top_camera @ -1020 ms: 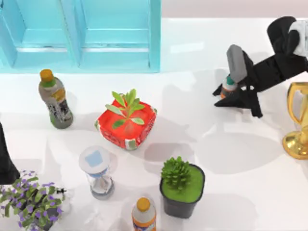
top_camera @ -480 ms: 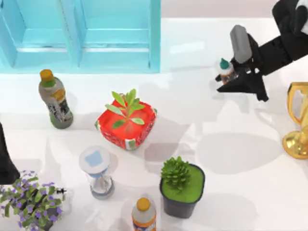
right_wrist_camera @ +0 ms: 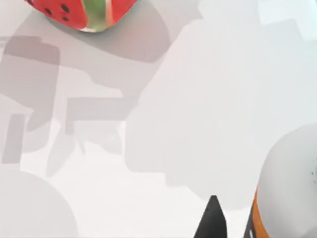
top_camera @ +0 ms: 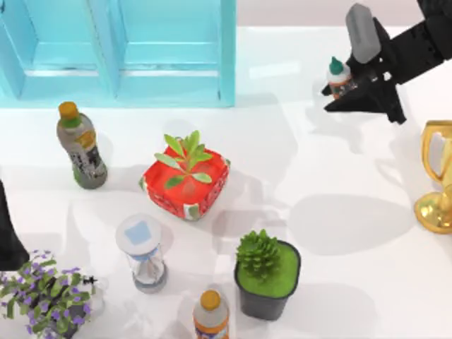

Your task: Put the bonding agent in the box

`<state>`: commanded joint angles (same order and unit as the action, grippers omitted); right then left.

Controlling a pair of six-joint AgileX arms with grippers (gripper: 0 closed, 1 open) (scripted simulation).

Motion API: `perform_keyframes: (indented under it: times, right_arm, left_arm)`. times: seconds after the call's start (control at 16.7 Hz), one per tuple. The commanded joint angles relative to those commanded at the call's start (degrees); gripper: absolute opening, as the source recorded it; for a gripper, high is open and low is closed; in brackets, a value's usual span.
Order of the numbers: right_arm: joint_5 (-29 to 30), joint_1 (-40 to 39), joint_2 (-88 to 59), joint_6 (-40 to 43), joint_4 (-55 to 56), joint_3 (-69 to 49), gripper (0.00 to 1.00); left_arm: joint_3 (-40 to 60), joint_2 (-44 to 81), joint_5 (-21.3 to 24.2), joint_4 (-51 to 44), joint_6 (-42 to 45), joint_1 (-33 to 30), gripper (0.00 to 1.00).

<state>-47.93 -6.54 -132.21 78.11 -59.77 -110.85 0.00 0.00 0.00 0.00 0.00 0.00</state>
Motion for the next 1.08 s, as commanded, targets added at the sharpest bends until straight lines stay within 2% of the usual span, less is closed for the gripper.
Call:
perform_keyframes:
  times: [0.18,0.36,0.84,1.08]
  right_arm:
    - [0.01,0.47,0.04,-0.59,0.68,0.51,0.00]
    - [0.00,5.35,2.74,-5.53,5.78,3.29,0.00]
    - [-0.10,29.72,17.92,-29.98,36.37,23.04,0.00]
    - [0.16,39.95,27.04,-39.35,48.87,34.96,0.00]
  left_arm:
    - [0.00,0.00,0.00,0.00,0.00,0.00,1.00]
    - [0.00,0.00,0.00,0.00,0.00,0.00,1.00]
    - [0.00,0.00,0.00,0.00,0.00,0.00,1.00]
    - [0.00,0.00,0.00,0.00,0.00,0.00,1.00]
